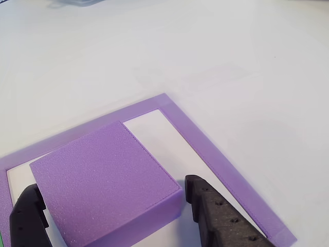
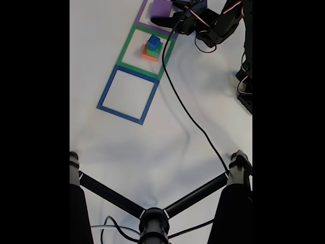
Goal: Tower of hanoi
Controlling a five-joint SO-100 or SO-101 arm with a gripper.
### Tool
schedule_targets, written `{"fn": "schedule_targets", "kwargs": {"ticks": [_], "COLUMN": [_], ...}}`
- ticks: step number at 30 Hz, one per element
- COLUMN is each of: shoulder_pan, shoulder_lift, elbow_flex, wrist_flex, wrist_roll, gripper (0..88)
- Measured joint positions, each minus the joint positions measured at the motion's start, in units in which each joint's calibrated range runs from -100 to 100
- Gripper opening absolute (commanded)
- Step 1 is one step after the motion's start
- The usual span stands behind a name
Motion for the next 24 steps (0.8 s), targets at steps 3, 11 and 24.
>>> {"fn": "schedule_targets", "kwargs": {"ticks": [3, 11, 24], "shoulder_pan": [0.0, -0.68, -1.36], "shoulder_lift": [0.0, 0.0, 0.0], "elbow_flex": [0.0, -0.6, -1.03], "wrist_flex": [0.0, 0.0, 0.71], "wrist_roll": [0.0, 0.0, 0.0], "gripper": [27.2, 23.1, 19.5]}}
